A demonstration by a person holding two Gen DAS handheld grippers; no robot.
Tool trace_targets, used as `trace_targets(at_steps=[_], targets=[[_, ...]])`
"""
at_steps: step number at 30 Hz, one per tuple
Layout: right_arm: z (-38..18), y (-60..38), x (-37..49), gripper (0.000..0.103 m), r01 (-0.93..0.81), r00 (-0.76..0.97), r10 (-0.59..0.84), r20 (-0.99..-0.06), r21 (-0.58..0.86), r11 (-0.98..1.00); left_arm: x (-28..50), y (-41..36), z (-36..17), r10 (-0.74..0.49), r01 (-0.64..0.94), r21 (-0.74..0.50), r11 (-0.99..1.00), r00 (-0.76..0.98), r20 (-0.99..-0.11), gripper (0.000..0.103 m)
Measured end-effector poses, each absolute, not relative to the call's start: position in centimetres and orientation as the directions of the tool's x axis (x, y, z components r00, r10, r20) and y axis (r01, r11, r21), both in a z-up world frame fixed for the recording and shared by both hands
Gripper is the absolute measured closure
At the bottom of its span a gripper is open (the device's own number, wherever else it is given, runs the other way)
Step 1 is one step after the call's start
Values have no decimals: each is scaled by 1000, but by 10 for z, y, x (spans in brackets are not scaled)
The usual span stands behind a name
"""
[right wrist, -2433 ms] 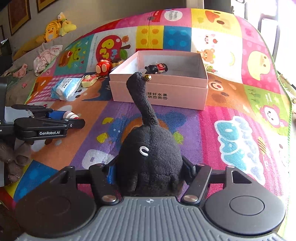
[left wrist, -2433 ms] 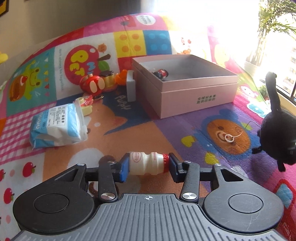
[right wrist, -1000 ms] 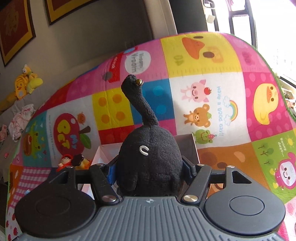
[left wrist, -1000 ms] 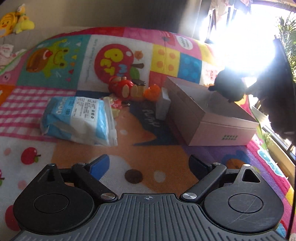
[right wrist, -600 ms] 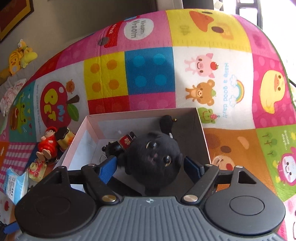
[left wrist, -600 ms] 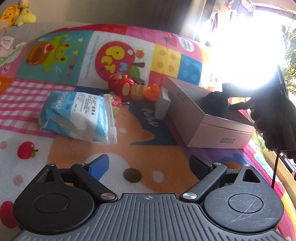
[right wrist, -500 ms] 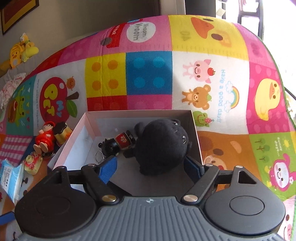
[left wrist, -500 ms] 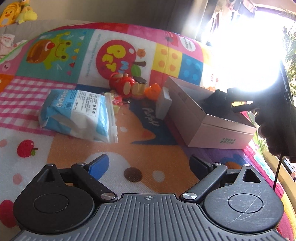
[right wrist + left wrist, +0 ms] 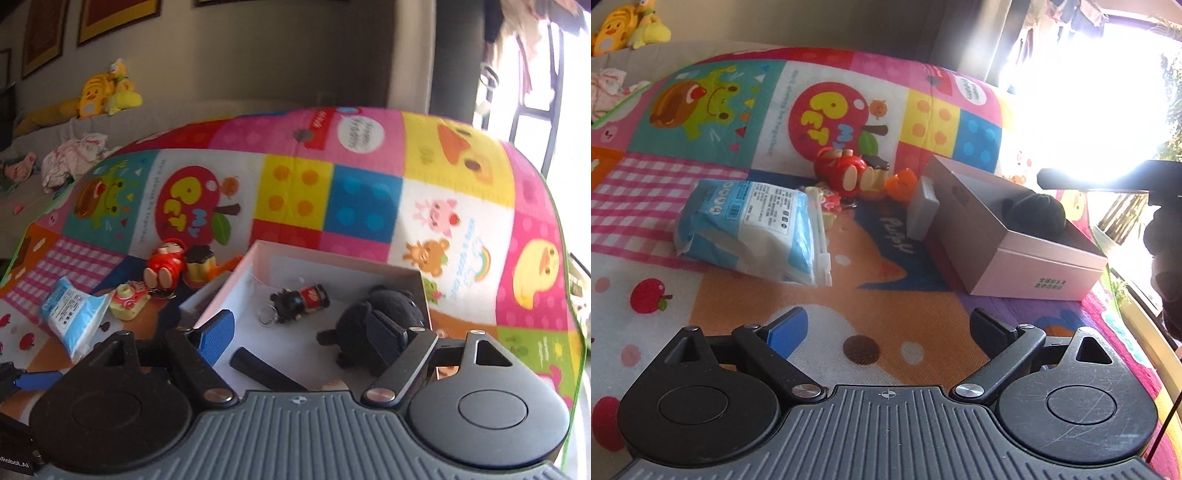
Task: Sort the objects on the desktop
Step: 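Reach the left tool to the white battery charger and close on it, then lift the charger with the left tool and set it before the right tool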
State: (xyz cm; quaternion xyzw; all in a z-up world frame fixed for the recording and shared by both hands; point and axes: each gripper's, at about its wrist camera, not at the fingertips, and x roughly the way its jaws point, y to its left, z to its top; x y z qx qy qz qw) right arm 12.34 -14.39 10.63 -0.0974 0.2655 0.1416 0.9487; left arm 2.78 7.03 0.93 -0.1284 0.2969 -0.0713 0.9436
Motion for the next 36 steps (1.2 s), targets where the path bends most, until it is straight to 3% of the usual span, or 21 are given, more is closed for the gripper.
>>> trace_targets(at_steps=[3,6,7,9,15,18,24,25,26,31,36], targets=[[109,-113,114,48,-374,827,242,-508,-175,911,27,69,11,-188,45,-266,963,819,-542,5],[112,-103,104,50,-404,811,278,-514,-150,902,28,64,15,-167,52,-221,974,825,-539,7],[113,-104,96,50,-415,808,293,-512,-142,898,29,61,17,-154,63,-184,981,832,-533,13],[109,-113,75,49,-437,799,322,-507,-123,891,37,52,23,-132,89,-106,990,843,-522,25],[76,-160,25,43,-373,774,268,-573,-71,925,88,30,40,-151,173,1,985,862,-484,38],[64,-185,11,42,-296,765,221,-605,-25,955,128,21,38,-177,193,-25,981,833,-524,48],[57,-211,-5,28,-216,783,168,-600,-8,976,179,15,25,-189,177,-77,981,794,-578,67],[56,-212,-5,27,-211,783,165,-600,-6,978,180,15,25,-191,180,-78,981,791,-582,79],[55,-214,-4,27,-207,782,164,-602,-2,978,179,15,24,-191,182,-74,980,789,-584,83],[46,-217,2,27,-193,766,170,-620,31,981,140,21,35,-195,208,-43,977,797,-572,83],[41,-219,6,25,-183,758,174,-629,51,982,71,35,53,-308,274,-148,950,759,-573,83]])
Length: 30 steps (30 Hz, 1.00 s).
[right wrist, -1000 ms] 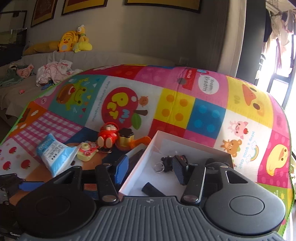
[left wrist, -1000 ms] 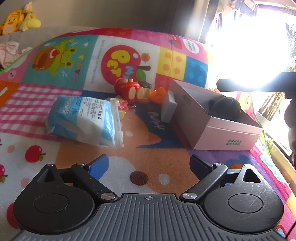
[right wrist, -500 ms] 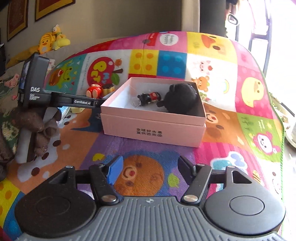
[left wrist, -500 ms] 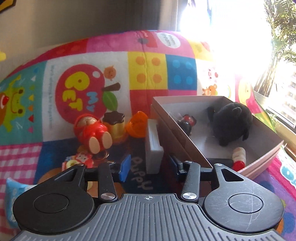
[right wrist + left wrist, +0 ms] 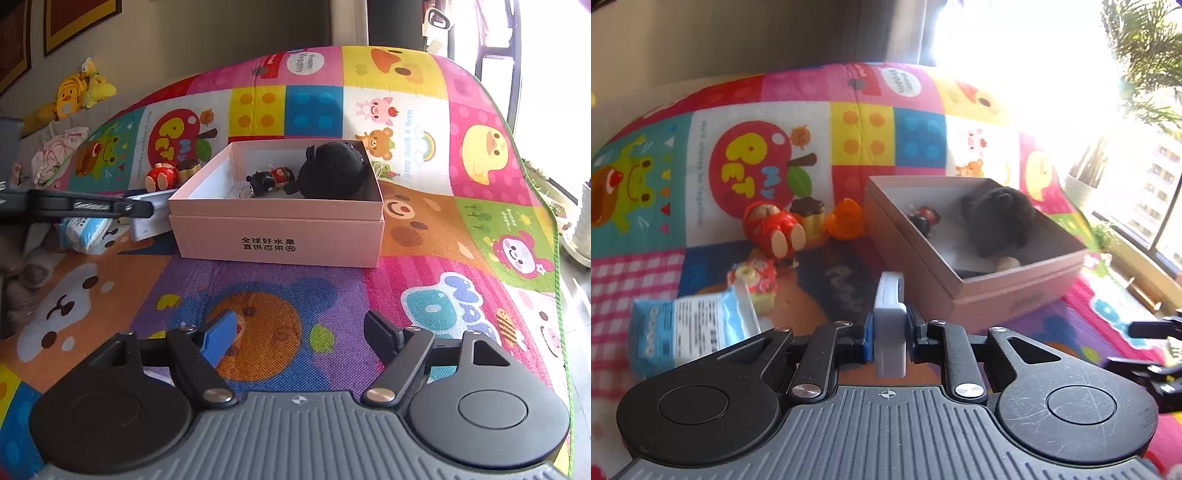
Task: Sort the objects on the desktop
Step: 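Lift the charger with the left tool and set it before the right tool, then close the right tool on the white battery charger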
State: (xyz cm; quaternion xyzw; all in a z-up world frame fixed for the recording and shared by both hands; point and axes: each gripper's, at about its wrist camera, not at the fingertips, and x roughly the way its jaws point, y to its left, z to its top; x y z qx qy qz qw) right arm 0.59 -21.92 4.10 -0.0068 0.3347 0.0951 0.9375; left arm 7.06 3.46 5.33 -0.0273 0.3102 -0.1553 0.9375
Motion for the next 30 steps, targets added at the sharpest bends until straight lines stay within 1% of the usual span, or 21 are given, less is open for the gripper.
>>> trace_targets(at_steps=[5,6,7,9,11,13,14,15,16,17,18,19,22,25,27,30], targets=[[40,-217,9,24,-177,754,176,-633,61,982,25,37,52,-483,337,-347,875,639,-598,83],[40,-216,10,24,-180,753,179,-633,64,982,21,35,49,-498,339,-366,867,620,-606,83],[40,-214,10,24,-184,753,183,-631,65,981,17,33,46,-495,336,-364,869,615,-614,82],[43,-209,8,24,-199,755,194,-626,64,978,15,32,39,-441,306,-318,897,638,-631,82],[45,-203,5,22,-214,761,199,-618,50,976,23,38,33,-370,233,-290,928,657,-657,75],[48,-197,2,16,-225,769,199,-608,34,974,30,46,30,-288,160,-247,956,682,-672,67],[49,-195,1,15,-232,771,201,-604,28,972,31,49,30,-251,136,-219,966,694,-675,63],[50,-191,0,12,-243,771,207,-602,23,970,33,53,30,-218,112,-197,974,707,-673,53],[50,-188,0,6,-255,768,215,-604,20,967,33,59,31,-199,92,-193,977,718,-667,42],[51,-185,0,3,-267,763,224,-606,20,963,33,63,32,-192,80,-196,977,725,-661,38],[51,-179,-1,0,-287,756,240,-609,22,958,33,69,33,-185,67,-201,977,733,-655,31],[51,-173,0,0,-308,747,256,-613,23,951,32,73,34,-177,57,-201,978,740,-649,25],[49,-146,3,0,-404,712,318,-626,6,915,27,84,38,-140,29,-183,983,762,-632,14],[43,-113,10,0,-507,665,374,-646,-23,862,25,90,41,-120,18,-169,985,777,-618,8],[36,-91,18,0,-544,643,379,-666,-48,838,22,93,43,-108,16,-155,988,785,-610,8],[26,-70,34,0,-580,604,391,-694,-46,814,19,96,44,-95,12,-139,990,790,-606,7]])
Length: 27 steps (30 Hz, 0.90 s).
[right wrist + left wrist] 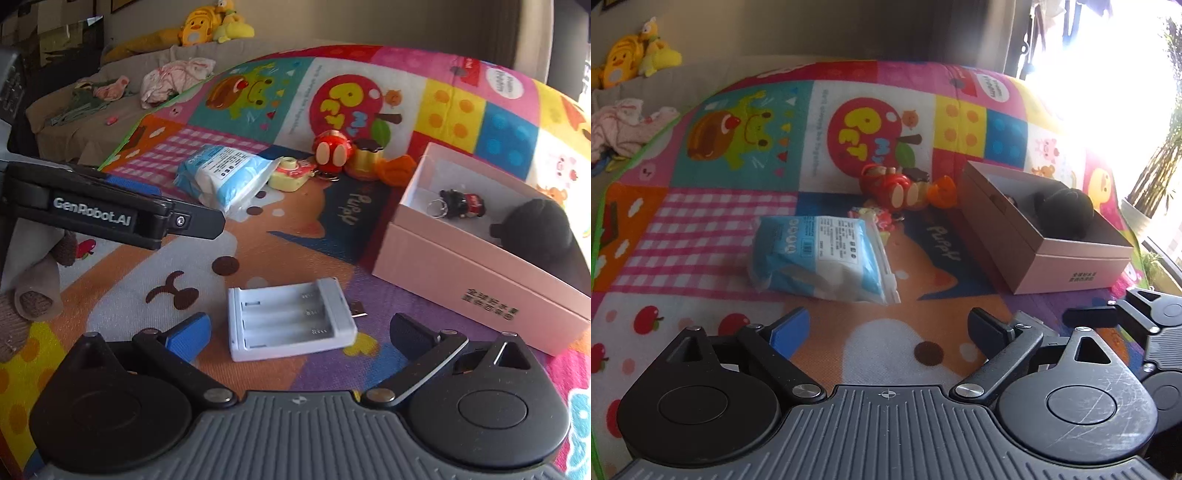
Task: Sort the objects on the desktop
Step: 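Close the right tool on the white battery charger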
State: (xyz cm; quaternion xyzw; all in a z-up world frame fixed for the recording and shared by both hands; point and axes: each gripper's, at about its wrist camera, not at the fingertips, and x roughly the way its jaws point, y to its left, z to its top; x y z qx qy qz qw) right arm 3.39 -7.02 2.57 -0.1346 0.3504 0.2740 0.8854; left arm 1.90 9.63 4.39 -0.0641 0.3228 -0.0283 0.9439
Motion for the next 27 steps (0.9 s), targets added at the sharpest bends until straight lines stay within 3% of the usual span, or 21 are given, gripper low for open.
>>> trace_targets(at_steps=[5,6,7,12,15,22,27], targets=[[13,-60,54,0,-581,573,389,-722,-23,813,19,101,42,-76,-2,-128,992,794,-604,6],[14,-60,53,2,-586,565,396,-724,-15,810,20,102,42,-71,-5,-124,992,795,-602,6],[15,-61,51,11,-594,560,402,-724,-13,804,21,103,42,-67,-8,-120,993,796,-602,6],[20,-85,35,11,-591,553,423,-718,19,806,29,100,45,-71,14,-100,995,804,-591,5],[22,-116,29,11,-528,583,385,-715,25,849,36,91,43,-64,41,-53,998,815,-576,3],[16,-191,27,11,-288,680,189,-709,-20,957,57,80,31,79,-23,106,994,822,-564,3],[10,-207,29,6,-236,694,181,-697,17,972,67,97,40,104,-63,95,994,843,-528,3]])
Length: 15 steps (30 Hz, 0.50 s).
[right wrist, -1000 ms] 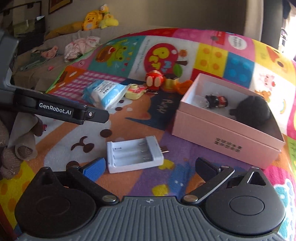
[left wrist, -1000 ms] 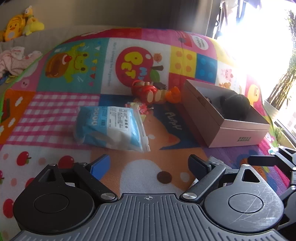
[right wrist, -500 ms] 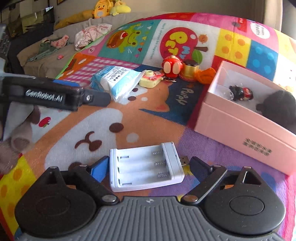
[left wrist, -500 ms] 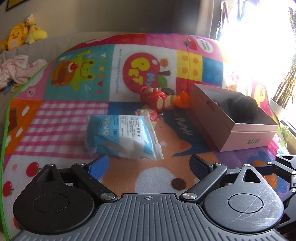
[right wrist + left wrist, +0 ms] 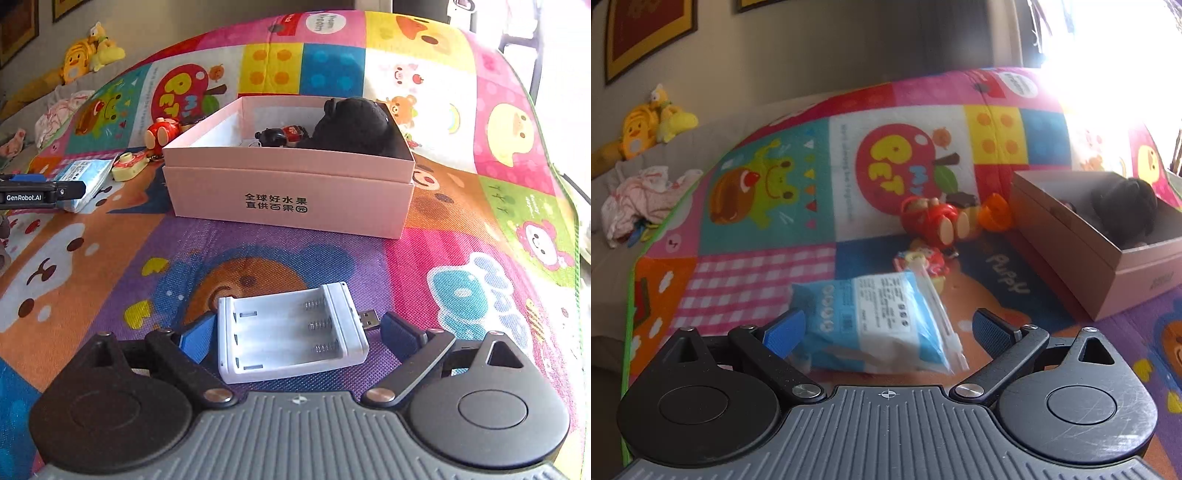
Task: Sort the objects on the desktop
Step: 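Close the right tool on the white battery charger, then grasp the blue packet with the left tool while the right tool holds the charger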
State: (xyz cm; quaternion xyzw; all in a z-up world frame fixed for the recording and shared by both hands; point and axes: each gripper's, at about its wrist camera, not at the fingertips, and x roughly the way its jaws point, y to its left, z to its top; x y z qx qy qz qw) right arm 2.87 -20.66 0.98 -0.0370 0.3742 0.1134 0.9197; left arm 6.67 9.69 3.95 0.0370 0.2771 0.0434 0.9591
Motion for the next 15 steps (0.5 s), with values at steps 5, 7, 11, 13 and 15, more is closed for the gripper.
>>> trace_targets(at_steps=[5,7,11,13,15], targets=[[8,-205,27,2,-237,699,192,-689,31,971,83,142,42,141,-170,-9,985,845,-516,2],[9,-208,27,1,-230,700,198,-686,46,972,93,166,36,66,-165,-129,978,829,-555,1],[9,-209,27,0,-225,701,205,-683,60,972,98,184,19,-99,-123,-313,942,789,-606,1],[9,-208,27,0,-224,701,203,-684,58,973,91,172,16,-154,-55,-311,949,779,-608,1],[9,-207,27,0,-224,701,199,-685,54,973,82,155,16,-203,24,-289,957,767,-609,1]])
